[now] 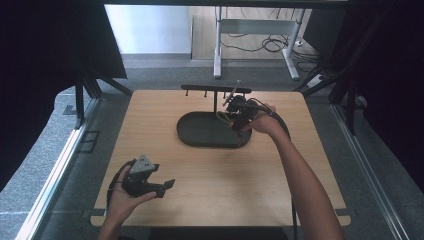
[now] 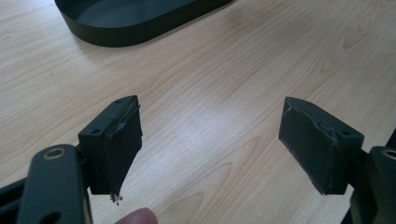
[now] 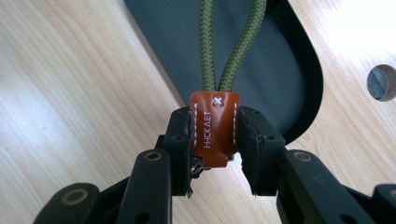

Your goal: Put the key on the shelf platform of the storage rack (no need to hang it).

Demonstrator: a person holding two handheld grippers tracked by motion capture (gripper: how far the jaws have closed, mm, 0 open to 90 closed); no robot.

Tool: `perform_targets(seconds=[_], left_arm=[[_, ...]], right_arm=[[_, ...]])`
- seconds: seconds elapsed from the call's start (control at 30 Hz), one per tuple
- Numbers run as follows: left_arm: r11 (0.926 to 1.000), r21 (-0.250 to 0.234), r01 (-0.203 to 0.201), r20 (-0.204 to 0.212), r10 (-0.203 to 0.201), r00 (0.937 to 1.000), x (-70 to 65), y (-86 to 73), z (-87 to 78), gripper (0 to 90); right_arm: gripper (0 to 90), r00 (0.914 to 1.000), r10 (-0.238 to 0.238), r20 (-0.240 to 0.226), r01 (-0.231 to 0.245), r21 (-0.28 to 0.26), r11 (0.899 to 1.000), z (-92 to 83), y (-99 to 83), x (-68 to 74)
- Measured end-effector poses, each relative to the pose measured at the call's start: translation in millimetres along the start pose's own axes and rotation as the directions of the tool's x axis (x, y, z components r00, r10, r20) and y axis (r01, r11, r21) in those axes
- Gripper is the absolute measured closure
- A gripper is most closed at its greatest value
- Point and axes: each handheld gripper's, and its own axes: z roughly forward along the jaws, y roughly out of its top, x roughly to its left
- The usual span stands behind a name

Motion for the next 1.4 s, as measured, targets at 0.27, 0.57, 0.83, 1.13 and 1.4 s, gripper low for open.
perform_targets(seconds=[0.27, 0.57, 0.83, 1.13, 1.4], left_arm=[[1.0, -0.003, 0.005, 0.0, -0.005, 1.0, 0.8, -0.4, -0.3, 21.6], [1.0, -0.001, 0.001, 0.001, -0.001, 1.0, 0.8, -0.3, 0.0, 21.6], [0.9999, -0.006, 0.009, 0.001, -0.009, 1.0, 1.4, -0.8, 0.1, 21.6], [1.0, -0.008, 0.004, -0.002, -0.004, 1.0, 0.8, -0.5, 0.8, 21.8], [0.9999, -0.012, 0.006, -0.01, -0.006, 0.9999, 1.1, -0.5, -0.2, 21.8]], right_arm=[[66.8, 1.0, -0.003, 0.006, 0.003, 0.003, 1.0, 4.5, 8.7, -6.5], [66.8, 0.9999, 0.008, 0.009, -0.008, 0.002, 1.0, 8.8, 13.3, -17.0], [66.8, 0.9992, 0.017, 0.037, -0.017, 0.006, 1.0, 21.6, 15.7, -22.3], [66.8, 0.9997, 0.017, 0.015, -0.017, 0.007, 1.0, 41.2, 13.3, -24.4], [66.5, 0.9995, 0.031, 0.0, -0.031, 0.002, 1.0, 56.9, 9.2, -24.2]])
